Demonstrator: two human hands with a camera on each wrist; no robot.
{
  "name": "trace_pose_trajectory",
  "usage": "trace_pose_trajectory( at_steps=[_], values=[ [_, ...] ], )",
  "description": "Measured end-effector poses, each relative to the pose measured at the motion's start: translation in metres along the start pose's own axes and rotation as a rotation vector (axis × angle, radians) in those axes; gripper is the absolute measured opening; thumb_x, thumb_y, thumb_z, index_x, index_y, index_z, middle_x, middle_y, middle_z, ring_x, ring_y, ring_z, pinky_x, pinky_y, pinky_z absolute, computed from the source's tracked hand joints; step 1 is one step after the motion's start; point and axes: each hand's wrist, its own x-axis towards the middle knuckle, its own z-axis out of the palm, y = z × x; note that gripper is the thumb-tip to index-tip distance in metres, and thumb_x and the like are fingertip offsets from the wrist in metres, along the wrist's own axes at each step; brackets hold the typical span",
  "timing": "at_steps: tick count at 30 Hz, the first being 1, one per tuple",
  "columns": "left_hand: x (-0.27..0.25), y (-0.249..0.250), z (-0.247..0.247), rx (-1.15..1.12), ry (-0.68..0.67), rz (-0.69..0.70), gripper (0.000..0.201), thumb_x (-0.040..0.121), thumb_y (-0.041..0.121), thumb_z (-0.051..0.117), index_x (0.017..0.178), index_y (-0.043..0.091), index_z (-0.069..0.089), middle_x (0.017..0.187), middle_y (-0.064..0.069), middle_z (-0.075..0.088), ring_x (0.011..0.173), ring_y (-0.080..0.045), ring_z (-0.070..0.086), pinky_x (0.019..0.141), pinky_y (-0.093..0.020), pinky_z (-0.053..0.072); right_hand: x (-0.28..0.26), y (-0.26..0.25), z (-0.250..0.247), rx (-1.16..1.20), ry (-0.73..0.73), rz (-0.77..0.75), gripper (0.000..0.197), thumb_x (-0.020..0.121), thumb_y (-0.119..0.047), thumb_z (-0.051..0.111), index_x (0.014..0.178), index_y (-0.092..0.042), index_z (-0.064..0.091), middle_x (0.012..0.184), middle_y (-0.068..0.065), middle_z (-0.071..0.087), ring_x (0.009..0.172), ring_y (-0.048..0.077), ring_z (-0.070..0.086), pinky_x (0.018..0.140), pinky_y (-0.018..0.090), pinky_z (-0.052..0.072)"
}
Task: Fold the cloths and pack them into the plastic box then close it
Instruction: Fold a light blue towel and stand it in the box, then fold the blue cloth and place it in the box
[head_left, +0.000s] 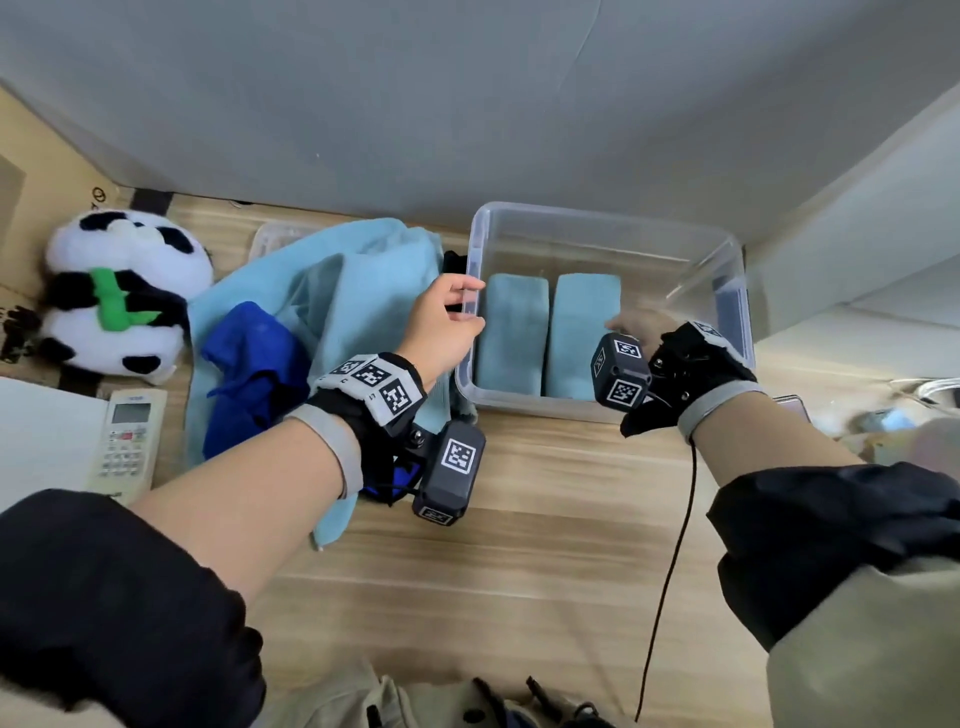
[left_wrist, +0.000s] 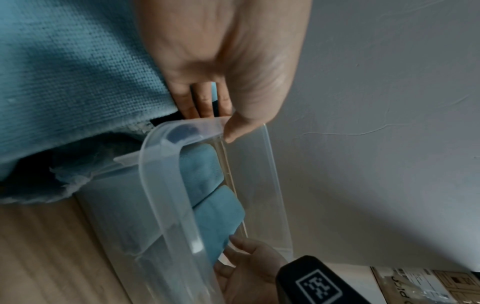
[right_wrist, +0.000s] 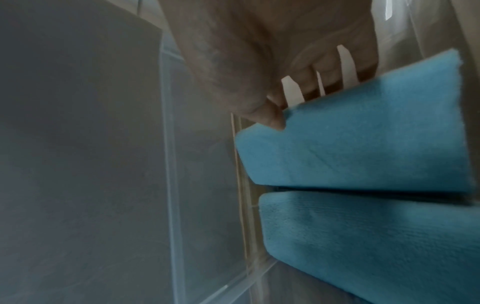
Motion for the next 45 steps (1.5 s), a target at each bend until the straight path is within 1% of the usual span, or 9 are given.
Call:
trace_pose_trajectory(
  at_steps=[5, 14, 17, 20, 25, 32, 37, 42, 45],
  values=[
    [0.000, -0.002, -0.001, -0.005, -0.006, 0.015, 0.034, 0.087, -0.002, 0.051, 0.107, 0.026, 0.052, 0.125, -0.002, 0.054, 0.080, -0.005, 0.053, 0.066, -0.015, 0.043, 0.009, 0.002, 0.004, 0.158, -0.027, 0.067, 0.051, 0.094, -0.016, 0.046, 0.141, -0.002, 0.034, 0.147, 0.018, 0.036, 0.134, 0.032, 0.039, 0.061, 0.029, 0.043],
    [-0.004, 0.000, -0.008, -0.006, -0.034, 0.048, 0.035, 0.087, -0.002, 0.052, 0.115, 0.019, 0.057, 0.116, -0.002, 0.056, 0.083, -0.007, 0.055, 0.062, -0.008, 0.046, -0.009, 0.001, 0.000, 0.166, 0.110, -0.033, 0.042, 0.097, -0.014, 0.042, 0.136, 0.001, 0.040, 0.144, 0.022, 0.038, 0.133, 0.035, 0.038, 0.105, 0.043, 0.036],
    [-0.011, -0.005, -0.018, -0.038, 0.021, 0.082, 0.030, 0.088, 0.001, 0.050, 0.109, 0.021, 0.059, 0.111, -0.002, 0.057, 0.094, -0.013, 0.057, 0.077, -0.018, 0.051, -0.028, -0.001, 0.005, 0.239, 0.148, -0.168, 0.026, 0.096, -0.010, 0.041, 0.119, -0.005, 0.054, 0.105, 0.011, 0.056, 0.096, 0.021, 0.057, 0.082, 0.031, 0.045],
    [-0.018, -0.016, -0.035, -0.031, 0.143, 0.127, 0.029, 0.087, -0.003, 0.046, 0.096, 0.022, 0.059, 0.104, -0.003, 0.059, 0.088, -0.014, 0.054, 0.078, -0.028, 0.048, -0.057, -0.006, 0.020, 0.312, 0.121, -0.329, 0.019, 0.092, -0.004, 0.043, 0.088, -0.013, 0.059, 0.078, 0.001, 0.057, 0.065, 0.012, 0.053, 0.059, 0.020, 0.037],
    [-0.034, -0.038, -0.080, 0.044, 0.307, 0.196, 0.039, 0.082, -0.009, 0.045, 0.077, 0.028, 0.056, 0.083, 0.011, 0.059, 0.082, -0.005, 0.056, 0.072, -0.009, 0.044, -0.108, -0.006, 0.053, 0.237, -0.101, -0.510, 0.020, 0.092, -0.010, 0.047, 0.082, -0.017, 0.062, 0.075, 0.001, 0.065, 0.060, 0.011, 0.059, 0.056, 0.019, 0.042],
    [-0.051, -0.089, -0.139, 0.254, 0.471, 0.100, 0.029, 0.075, -0.002, 0.052, 0.095, 0.011, 0.067, 0.102, -0.013, 0.064, 0.091, -0.028, 0.058, 0.090, -0.036, 0.048, -0.147, 0.014, 0.109, 0.032, -0.563, -0.396, 0.024, 0.097, -0.022, 0.047, 0.085, -0.015, 0.066, 0.074, -0.001, 0.068, 0.064, 0.010, 0.062, 0.055, 0.017, 0.045],
    [-0.066, -0.117, -0.162, 0.488, 0.489, -0.048, 0.034, 0.072, 0.007, 0.061, 0.102, 0.018, 0.070, 0.118, -0.018, 0.059, 0.109, -0.035, 0.054, 0.101, -0.034, 0.040, -0.129, 0.050, 0.158, 0.006, -0.340, -0.134, 0.017, 0.096, -0.012, 0.047, 0.107, -0.005, 0.058, 0.086, 0.002, 0.057, 0.069, 0.014, 0.058, 0.063, 0.023, 0.048],
    [-0.076, -0.131, -0.175, 0.471, 0.269, -0.158, 0.039, 0.071, 0.011, 0.065, 0.110, 0.010, 0.068, 0.120, -0.019, 0.059, 0.106, -0.035, 0.058, 0.098, -0.036, 0.045, -0.114, 0.063, 0.180, 0.146, -0.115, -0.116, 0.050, 0.091, -0.004, 0.050, 0.139, -0.004, 0.035, 0.104, 0.011, 0.051, 0.080, 0.018, 0.054, 0.072, 0.033, 0.050],
    [-0.082, -0.126, -0.175, 0.408, 0.136, -0.219, 0.013, 0.070, 0.013, 0.067, 0.076, 0.013, 0.056, 0.102, -0.021, 0.056, 0.083, -0.031, 0.057, 0.080, -0.040, 0.050, -0.115, 0.065, 0.191, 0.205, -0.134, -0.107, 0.052, 0.089, -0.005, 0.057, 0.137, -0.001, 0.037, 0.098, 0.010, 0.055, 0.071, 0.014, 0.052, 0.069, 0.029, 0.048]
  ],
)
